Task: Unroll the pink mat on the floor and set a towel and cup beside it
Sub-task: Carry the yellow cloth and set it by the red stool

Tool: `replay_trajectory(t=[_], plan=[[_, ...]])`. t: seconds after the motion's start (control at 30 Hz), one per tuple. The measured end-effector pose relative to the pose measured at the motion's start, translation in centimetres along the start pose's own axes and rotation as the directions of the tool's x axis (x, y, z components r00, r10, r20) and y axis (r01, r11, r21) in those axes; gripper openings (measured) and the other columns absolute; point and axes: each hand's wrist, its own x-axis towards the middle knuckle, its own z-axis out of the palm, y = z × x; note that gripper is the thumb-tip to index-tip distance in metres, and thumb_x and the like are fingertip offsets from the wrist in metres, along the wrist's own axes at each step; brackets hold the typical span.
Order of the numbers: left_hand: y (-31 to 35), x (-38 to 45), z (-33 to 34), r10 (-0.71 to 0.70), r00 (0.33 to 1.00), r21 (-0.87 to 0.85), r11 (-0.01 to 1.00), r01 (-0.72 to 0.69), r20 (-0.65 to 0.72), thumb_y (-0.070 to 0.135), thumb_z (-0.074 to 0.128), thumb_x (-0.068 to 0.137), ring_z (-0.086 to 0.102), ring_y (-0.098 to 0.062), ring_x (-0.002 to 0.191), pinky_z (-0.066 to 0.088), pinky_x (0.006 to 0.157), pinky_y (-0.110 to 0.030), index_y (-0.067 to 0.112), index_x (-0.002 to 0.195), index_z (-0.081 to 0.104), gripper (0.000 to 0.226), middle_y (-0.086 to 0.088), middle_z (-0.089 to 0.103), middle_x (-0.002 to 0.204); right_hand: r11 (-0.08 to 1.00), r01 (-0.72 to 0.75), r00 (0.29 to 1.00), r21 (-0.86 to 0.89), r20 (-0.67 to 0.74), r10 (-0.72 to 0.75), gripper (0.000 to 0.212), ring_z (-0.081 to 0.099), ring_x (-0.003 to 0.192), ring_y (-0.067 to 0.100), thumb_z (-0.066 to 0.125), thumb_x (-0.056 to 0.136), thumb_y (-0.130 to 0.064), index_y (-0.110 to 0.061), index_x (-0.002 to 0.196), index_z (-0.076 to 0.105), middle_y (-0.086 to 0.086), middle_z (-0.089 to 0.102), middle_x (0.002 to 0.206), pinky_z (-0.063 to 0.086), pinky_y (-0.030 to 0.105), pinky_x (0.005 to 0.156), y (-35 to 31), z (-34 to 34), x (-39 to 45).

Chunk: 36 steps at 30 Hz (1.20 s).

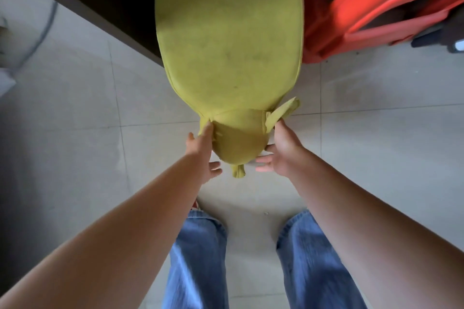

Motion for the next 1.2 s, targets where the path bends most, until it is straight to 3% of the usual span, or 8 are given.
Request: replay_trajectory(t=[0.1,0.33,0.57,0.67,0.8,0.93,1.1,1.2], plan=[[-0.1,0.5,0.2,0.077,0.996,-0.077,0.994,-0.073,0.047,0.034,0.047,0.095,0.051,-0.028,0.104,0.045,0.078,-0.034,0.018,0.136,0.04,0.044,-0.008,0.049,0.127,0.996,0.017,1.0,0.089,0.011,-0.018,0.052,0.049,0.118,0.04,0.045,0.083,-0.06,-0.025,0.122,0.044,0.012,0.045,0.138,0.043,0.059,0.097,-0.3,0.4,0.6],[2.2,0.9,1.1,0.25,0.965,-0.053,0.968,-0.246,0.08,0.024,0.035,0.1,0.052,-0.022,0.1,0.045,0.081,-0.031,0.013,0.135,0.043,0.038,-0.006,0.051,0.115,0.987,0.12,0.992,0.103,-0.044,-0.116,0.055,0.045,0.122,0.034,0.043,0.084,-0.058,-0.028,0.129,0.045,0.006,0.045,0.138,0.043,0.064,0.093,-3.7,1.4,1.0],[8.7,0.8,2.9,0.376,0.925,-0.049,0.926,-0.374,0.044,0.034,0.031,0.1,0.049,-0.022,0.1,0.037,0.1,-0.052,0.024,0.142,0.035,0.044,0.001,0.044,0.111,0.934,0.316,0.949,0.165,-0.076,-0.307,0.048,0.04,0.128,0.032,0.032,0.091,-0.052,-0.027,0.13,0.044,0.0,0.041,0.14,0.046,0.059,0.086,-9.2,3.8,1.0],[12.1,0.8,3.1,0.468,0.883,-0.08,0.882,-0.465,0.037,0.034,0.03,0.1,0.055,-0.026,0.108,0.041,0.097,-0.046,0.031,0.142,0.034,0.042,0.001,0.048,0.127,0.901,0.382,0.924,0.206,-0.057,-0.379,0.05,0.04,0.128,0.034,0.027,0.093,-0.049,-0.023,0.133,0.042,0.002,0.041,0.141,0.048,0.054,0.084,-11.0,5.1,1.0],[15.8,0.7,3.3,0.54,0.839,-0.172,0.834,-0.524,0.069,0.027,0.036,0.098,0.058,-0.031,0.106,0.052,0.082,-0.036,0.029,0.137,0.041,0.04,0.005,0.051,0.092,0.86,0.433,0.895,0.271,-0.016,-0.446,0.053,0.041,0.128,0.033,0.025,0.094,-0.048,-0.019,0.135,0.041,0.003,0.041,0.142,0.047,0.05,0.085,-13.5,6.9,1.0],[17.5,1.3,3.3,0.568,0.814,-0.23,0.814,-0.533,0.121,0.022,0.039,0.097,0.058,-0.033,0.108,0.048,0.097,-0.048,0.029,0.137,0.041,0.04,-0.002,0.053,0.108,0.83,0.46,0.871,0.315,0.02,-0.49,0.053,0.041,0.128,0.033,0.027,0.094,-0.046,-0.015,0.135,0.04,0.007,0.042,0.141,0.047,0.052,0.089,-14.5,7.7,1.3],[15.8,0.6,2.6,0.576,0.794,-0.016,0.812,-0.584,0.195,0.02,0.039,0.097,0.053,-0.024,0.118,0.045,0.093,-0.037,0.031,0.137,0.035,0.042,0.002,0.05,0.126,0.85,0.458,0.871,0.26,0.062,-0.488,0.051,0.045,0.125,0.032,0.029,0.094,-0.046,-0.017,0.134,0.042,0.005,0.043,0.14,0.05,0.043,0.08,-13.9,6.7,1.0],[13.9,-0.8,2.0,0.637,0.757,0.378,0.67,-0.639,0.149,0.019,0.041,0.093,0.053,-0.019,0.082,0.044,0.069,-0.027,0.033,0.126,0.038,0.036,-0.001,0.053,0.101,0.867,0.478,0.868,0.14,0.079,-0.491,0.047,0.053,0.116,0.03,0.033,0.094,-0.045,-0.019,0.133,0.041,0.005,0.05,0.134,0.053,0.038,0.083,-12.7,5.6,-0.3]])
